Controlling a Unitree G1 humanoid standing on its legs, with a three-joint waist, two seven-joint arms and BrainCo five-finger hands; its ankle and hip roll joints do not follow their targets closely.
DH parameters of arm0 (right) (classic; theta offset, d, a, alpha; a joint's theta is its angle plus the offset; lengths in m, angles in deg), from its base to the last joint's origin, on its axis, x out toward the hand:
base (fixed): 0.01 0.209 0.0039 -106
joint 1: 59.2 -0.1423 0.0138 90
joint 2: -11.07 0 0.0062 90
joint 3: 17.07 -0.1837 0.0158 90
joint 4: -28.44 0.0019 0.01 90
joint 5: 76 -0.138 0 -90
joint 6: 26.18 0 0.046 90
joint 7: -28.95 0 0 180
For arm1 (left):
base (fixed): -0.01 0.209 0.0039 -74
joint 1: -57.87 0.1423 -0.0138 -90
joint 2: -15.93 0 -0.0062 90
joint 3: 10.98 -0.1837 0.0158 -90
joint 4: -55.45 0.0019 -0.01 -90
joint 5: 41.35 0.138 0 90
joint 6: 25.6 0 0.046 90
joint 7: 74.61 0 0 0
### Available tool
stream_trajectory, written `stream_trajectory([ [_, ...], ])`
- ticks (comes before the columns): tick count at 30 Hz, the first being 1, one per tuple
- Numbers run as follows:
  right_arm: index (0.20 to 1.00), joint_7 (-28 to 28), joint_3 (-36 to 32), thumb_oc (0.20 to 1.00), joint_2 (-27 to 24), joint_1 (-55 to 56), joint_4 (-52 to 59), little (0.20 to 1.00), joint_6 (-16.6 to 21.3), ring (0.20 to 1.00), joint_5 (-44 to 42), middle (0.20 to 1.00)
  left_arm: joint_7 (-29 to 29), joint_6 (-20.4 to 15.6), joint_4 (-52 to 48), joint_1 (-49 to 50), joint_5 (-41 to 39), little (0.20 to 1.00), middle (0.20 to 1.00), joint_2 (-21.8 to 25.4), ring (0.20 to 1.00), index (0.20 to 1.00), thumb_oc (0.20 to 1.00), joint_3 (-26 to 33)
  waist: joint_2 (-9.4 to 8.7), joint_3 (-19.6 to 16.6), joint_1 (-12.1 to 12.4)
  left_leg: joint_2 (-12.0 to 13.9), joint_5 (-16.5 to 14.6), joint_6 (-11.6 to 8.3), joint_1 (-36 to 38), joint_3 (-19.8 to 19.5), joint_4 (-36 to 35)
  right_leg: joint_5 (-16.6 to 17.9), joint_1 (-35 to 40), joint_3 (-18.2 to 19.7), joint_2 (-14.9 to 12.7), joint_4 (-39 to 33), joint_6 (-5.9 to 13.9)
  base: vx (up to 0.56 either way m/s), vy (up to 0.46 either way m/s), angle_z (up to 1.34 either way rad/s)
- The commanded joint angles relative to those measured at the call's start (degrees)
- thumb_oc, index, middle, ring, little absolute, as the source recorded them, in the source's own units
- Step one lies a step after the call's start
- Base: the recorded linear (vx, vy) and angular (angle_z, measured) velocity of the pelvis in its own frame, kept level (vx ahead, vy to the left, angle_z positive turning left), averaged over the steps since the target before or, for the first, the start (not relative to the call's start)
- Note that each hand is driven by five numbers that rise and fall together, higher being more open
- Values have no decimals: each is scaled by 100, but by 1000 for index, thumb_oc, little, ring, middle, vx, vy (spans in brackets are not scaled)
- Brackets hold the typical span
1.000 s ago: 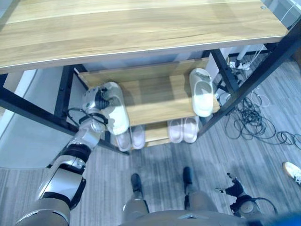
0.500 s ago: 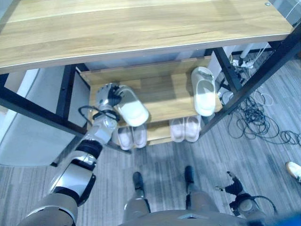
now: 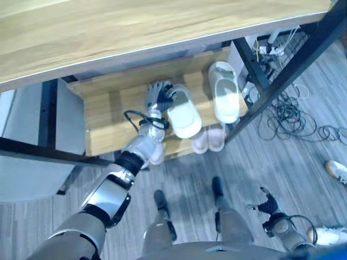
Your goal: Arrange the slippers neatly on the shoe rack.
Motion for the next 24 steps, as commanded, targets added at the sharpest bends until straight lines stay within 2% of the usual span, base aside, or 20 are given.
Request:
stream_trajectory([
  [1, 1000, 226, 122, 1000, -340, -373, 236, 1000, 52, 1000, 18, 1000, 66, -135, 392, -672, 115, 200, 200, 34, 200, 200, 200, -85, 133, 352, -41, -37, -201, -22, -104, -316, 80, -667, -208, -40, -153, 464, 235, 15, -27, -18],
  [7, 1000, 314, 174, 1000, -365, -453, 157, 1000, 75, 1000, -13, 1000, 162, -108, 848, -972, 23, 200, 200, -55, 200, 200, 200, -187, 168, 390, -142, 15, -182, -40, -136, -221, 80, -654, -355, 55, -120, 519, 224, 9, -32, -10],
  [17, 1000, 391, 254, 1000, -345, -499, 78, 1000, 96, 1000, -55, 1000, 187, -81, 972, -1410, 10, 200, 200, -192, 200, 200, 200, -336, 190, 453, -242, 100, -155, -66, -190, -155, 80, -676, -548, 156, -58, 619, 197, 7, -32, -8],
  [24, 1000, 430, 353, 1000, -300, -588, 25, 1000, 110, 1000, -86, 1000, 263, -64, 1238, -1546, -132, 200, 200, -513, 200, 200, 200, -356, 233, 481, -304, 115, -157, -73, -228, -120, 80, -660, -649, 217, -37, 641, 183, 0, -2, -1],
])
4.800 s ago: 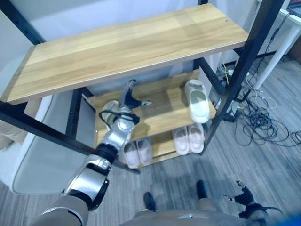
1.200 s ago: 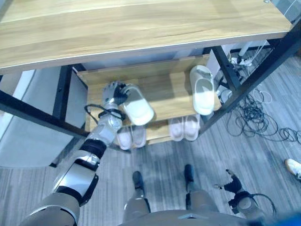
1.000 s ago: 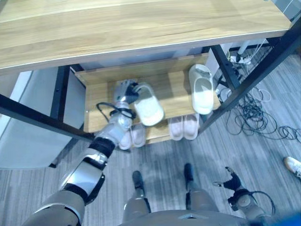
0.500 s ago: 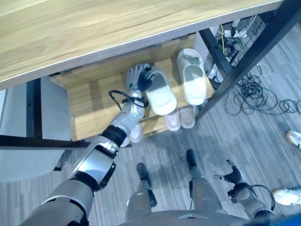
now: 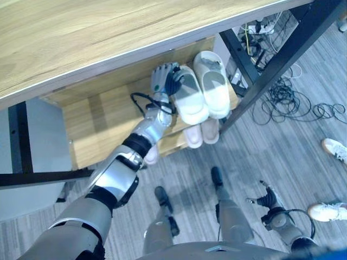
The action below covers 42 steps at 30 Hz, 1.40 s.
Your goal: Arrange the slippers neatly on the shoe rack.
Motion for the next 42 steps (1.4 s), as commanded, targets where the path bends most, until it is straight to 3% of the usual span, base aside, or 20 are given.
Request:
stream_trajectory([
  [1, 1000, 129, 127, 1000, -299, -343, 73, 1000, 107, 1000, -86, 1000, 27, -123, 426, -445, -158, 200, 200, -220, 200, 200, 200, -12, 260, 328, -60, 145, -69, -121, -199, -478, 78, -683, -392, -103, -79, 609, 166, 0, 0, 0],
  [6, 1000, 183, 145, 1000, -295, -361, 16, 1000, 147, 1000, -115, 1000, 113, -21, 755, -586, -37, 200, 200, -280, 200, 200, 200, -135, 268, 283, -90, 158, -66, -137, -235, -483, 78, -657, -434, -114, -68, 589, 165, 0, 0, 0],
  [9, 1000, 208, 147, 1000, -308, -371, -6, 1000, 196, 1000, -118, 1000, 193, 152, 944, -724, 198, 260, 260, -240, 260, 260, 260, -210, 267, 273, -95, 166, -64, -140, -256, -485, 78, -656, -456, -111, -58, 588, 169, 0, 0, 0],
  [10, 1000, 236, 194, 1000, -340, -397, -37, 1000, 236, 1000, -120, 1000, 297, 318, 1256, -899, 357, 200, 200, -180, 200, 200, 200, -245, 252, 253, -107, 174, -65, -146, -283, -497, 78, -651, -490, -110, -40, 588, 167, 0, 0, 0],
  [12, 1000, 245, 206, 1000, -349, -400, -40, 1000, 245, 1000, -119, 1000, 319, 320, 1309, -932, 351, 200, 200, -180, 200, 200, 200, -247, 247, 249, -111, 177, -64, -148, -294, -498, 78, -651, -502, -112, -39, 588, 168, 0, 0, 0],
  [16, 1000, 261, 248, 1000, -338, -435, -88, 1000, 268, 1000, -125, 1000, 383, 345, 1404, -1081, 329, 542, 542, -131, 542, 542, 542, -251, 223, 248, -118, 186, -54, -153, -344, -520, 78, -640, -554, -112, -30, 600, 171, 0, 0, 0],
  [17, 1000, 267, 261, 1000, -320, -447, -108, 1000, 271, 1000, -139, 1000, 387, 354, 1409, -1104, 327, 1000, 1000, -116, 1000, 1000, 1000, -261, 218, 244, -119, 185, -52, -153, -357, -523, 78, -639, -570, -110, -27, 603, 172, 0, 0, 0],
  [30, 1000, 240, 246, 1000, -248, -399, -183, 1000, 254, 1000, -143, 1000, 348, 356, 1343, -1049, 90, 1000, 1000, -66, 1000, 1000, 1000, -77, 262, 202, -61, 150, -61, -120, -370, -566, 78, -660, -546, -188, -36, 614, 163, 0, 0, 0],
  [36, 1000, 185, 160, 1000, -209, -457, -285, 1000, 195, 1000, -205, 1000, 323, 343, 819, -757, 154, 1000, 1000, 192, 1000, 1000, 1000, 20, 275, 156, 53, 123, -66, -115, -312, -666, 78, -694, -374, -282, -65, 594, 162, 0, 0, 0],
  [42, 1000, 135, 128, 1000, -150, -506, -363, 1000, 107, 1000, -241, 1000, 214, 121, 297, -440, -130, 1000, 1000, 95, 1000, 1000, 1000, 224, 262, 154, 145, 84, -43, -108, -330, -772, 78, -708, -322, -340, -77, 599, 148, -15, 1, 4],
])
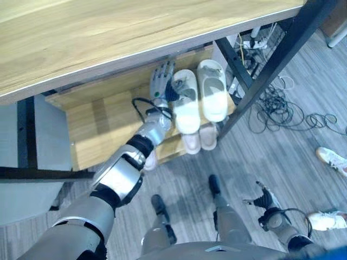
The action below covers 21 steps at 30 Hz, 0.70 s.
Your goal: Arrange the slippers neatly on the shoe rack.
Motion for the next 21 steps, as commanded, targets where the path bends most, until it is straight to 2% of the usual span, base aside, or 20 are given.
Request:
stream_trajectory([
  [1, 1000, 35, -213, 1000, -217, -300, 66, 1000, -34, 1000, -214, 1000, 16, -322, -275, -482, -316, 1000, 1000, 103, 1000, 1000, 1000, 441, 397, 589, 100, 115, -81, -134, -260, -699, 79, -808, -293, -293, -35, 601, 162, -19, 10, 6],
  [7, 1000, 10, -285, 1000, -118, -218, 84, 1000, -102, 1000, -193, 1000, -65, -674, -1083, -15, -895, 1000, 1000, 37, 1000, 1000, 1000, 777, 414, 536, 159, 79, -88, -114, -245, -721, 79, -794, -227, -306, -54, 560, 157, -13, 18, 7],
  [17, 1000, -71, -485, 1000, 40, -84, -27, 1000, -184, 1000, -191, 1000, -199, -939, -1786, 1162, -956, 1000, 1000, 299, 1000, 1000, 1000, 1131, 442, 383, 293, 46, -122, -107, -46, -736, 79, -844, 68, -363, -73, 527, 153, 1, 7, 1],
  [18, 1000, -69, -565, 1000, 77, -62, -125, 1000, -190, 1000, -208, 1000, -188, -1150, -2025, 1654, -1048, 1000, 1000, 279, 1000, 1000, 1000, 1268, 411, 328, 346, 44, -131, -115, 29, -750, 79, -856, 184, -405, -60, 508, 147, 0, 0, 0],
  [19, 1000, -68, -558, 1000, 78, -53, -126, 1000, -188, 1000, -208, 1000, -193, -1147, -2043, 1678, -1047, 1000, 1000, 284, 1000, 1000, 1000, 1272, 410, 327, 340, 45, -133, -115, 39, -752, 79, -855, 199, -407, -59, 501, 147, 28, -23, 5],
  [20, 1000, -58, -598, 1000, 83, -26, -190, 1000, -195, 1000, -206, 1000, -272, -1302, -2238, 1963, -1146, 1000, 1000, 300, 1000, 1000, 1000, 1325, 396, 298, 361, 44, -137, -118, 85, -756, 79, -865, 277, -423, -52, 484, 148, 50, -40, 12],
  [21, 1000, -68, -767, 1000, 125, -33, -407, 1000, -194, 1000, -300, 1000, -450, -1638, -2613, 2644, -1408, 1000, 1000, 347, 1000, 1000, 1000, 1471, 355, 214, 448, 33, -142, -117, 196, -779, 79, -884, 433, -466, -33, 469, 147, 51, -40, 17],
])
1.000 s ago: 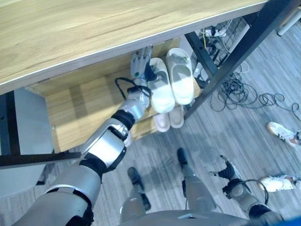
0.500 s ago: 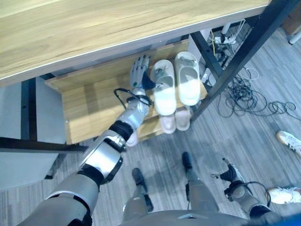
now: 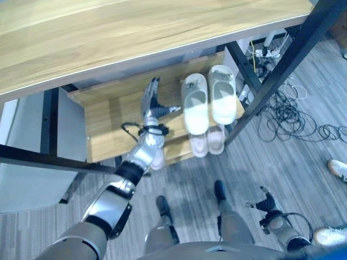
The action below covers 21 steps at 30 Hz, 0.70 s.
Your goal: Arrange the slippers neatly on the shoe rack.
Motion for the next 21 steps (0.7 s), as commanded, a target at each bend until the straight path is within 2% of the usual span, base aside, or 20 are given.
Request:
stream_trajectory([
  [1, 1000, 17, -282, 1000, -124, -106, -49, 1000, 17, 1000, -295, 1000, -218, -786, -514, 179, -358, 1000, 1000, 233, 1000, 1000, 1000, 165, 195, 163, 201, -33, -139, -73, -190, -542, 80, -740, -99, -238, -48, 469, 168, 76, -53, 12],
  [4, 1000, -16, -498, 1000, -56, -86, -297, 1000, 1, 1000, -463, 1000, -509, -1151, -853, 1186, -780, 1000, 1000, 351, 1000, 1000, 1000, 277, 162, 25, 363, -55, -162, -71, 5, -592, 80, -783, 182, -330, -46, 404, 166, 65, -44, 10],
  [6, 1000, -84, -672, 1000, -18, -5, -386, 1000, -16, 1000, -571, 1000, -911, -1367, -1060, 1997, -1382, 1000, 1000, 398, 1000, 1000, 1000, 474, 148, -94, 517, -68, -165, -62, 160, -650, 80, -817, 444, -450, -50, 324, 166, 68, -50, 20],
  [9, 1000, -138, -756, 1000, -36, 83, -474, 1000, -28, 1000, -591, 1000, -1165, -1333, -892, 2383, -1342, 1000, 1000, 490, 1000, 1000, 1000, 458, 154, -164, 590, -74, -178, -59, 260, -696, 80, -844, 602, -519, -55, 268, 171, 54, -25, 23],
  [14, 1000, -204, -842, 1000, -53, 162, -530, 1000, -29, 1000, -657, 1000, -1512, -1306, -745, 2541, -1440, 1000, 1000, 505, 1000, 1000, 1000, 295, 174, -270, 667, -103, -202, -42, 377, -797, 80, -923, 845, -643, -68, 256, 162, 40, -7, 19],
  [21, 1000, -132, -656, 1000, -42, 194, -406, 1000, -23, 1000, -612, 1000, -1668, -1212, -806, 2011, -1421, 1000, 1000, 305, 1000, 1000, 1000, -197, 205, -316, 567, -125, -223, -28, 293, -839, 80, -889, 784, -661, -58, 225, 171, -12, 0, 6],
])
